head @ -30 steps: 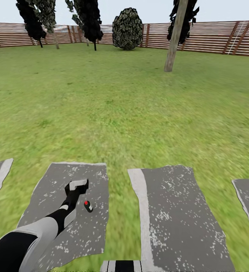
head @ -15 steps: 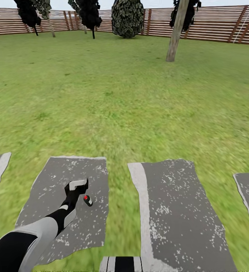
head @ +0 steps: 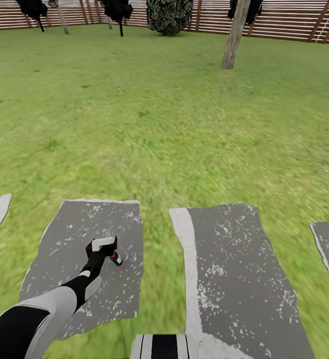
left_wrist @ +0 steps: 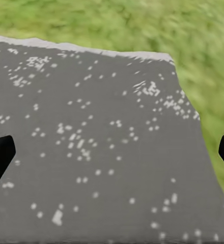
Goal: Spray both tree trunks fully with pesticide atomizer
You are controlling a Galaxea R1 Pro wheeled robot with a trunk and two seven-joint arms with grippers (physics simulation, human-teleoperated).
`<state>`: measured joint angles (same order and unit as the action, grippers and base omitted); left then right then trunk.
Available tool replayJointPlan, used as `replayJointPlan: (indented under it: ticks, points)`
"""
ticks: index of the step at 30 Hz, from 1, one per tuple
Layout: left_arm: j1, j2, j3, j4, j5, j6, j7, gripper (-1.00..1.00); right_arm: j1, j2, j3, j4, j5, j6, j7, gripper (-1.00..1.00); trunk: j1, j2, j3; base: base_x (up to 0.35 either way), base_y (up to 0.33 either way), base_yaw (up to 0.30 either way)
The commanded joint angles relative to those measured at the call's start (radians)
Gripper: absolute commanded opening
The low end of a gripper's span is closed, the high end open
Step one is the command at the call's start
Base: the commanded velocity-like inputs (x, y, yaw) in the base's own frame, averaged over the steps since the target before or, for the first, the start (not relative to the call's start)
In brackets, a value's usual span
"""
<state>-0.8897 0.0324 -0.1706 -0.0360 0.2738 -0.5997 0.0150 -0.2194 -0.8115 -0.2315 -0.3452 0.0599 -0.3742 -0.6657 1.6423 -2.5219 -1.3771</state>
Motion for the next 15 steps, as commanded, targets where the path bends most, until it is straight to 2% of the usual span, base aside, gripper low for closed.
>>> replayJointPlan:
  ticks: [1,3,7,15]
  points:
    - [0.0,0.0,0.0,0.0,0.0,0.0,0.0,1.0,0.0,0.0,0.0,0.0,0.0,0.0,0.0,1.0,0.0,0.0,-0.004,0.0,0.0,0.0]
    - [0.0,0.0,0.0,0.0,0.0,0.0,-0.001,1.0,0.0,0.0,0.0,0.0,0.0,0.0,0.0,1.0,0.001,-0.001,-0.012,0.0,0.0,0.0]
    - [0.0,-0.002,-0.001,0.0,0.0,0.0,-0.001,1.0,0.0,0.0,0.0,0.0,0.0,0.0,0.001,1.0,0.001,-0.001,-0.012,0.0,0.0,0.0]
    - [0.0,-0.003,-0.003,0.001,-0.001,0.0,-0.002,1.0,0.0,0.0,0.0,0.0,-0.001,0.0,0.001,1.0,0.004,-0.002,-0.039,0.0,0.0,0.0]
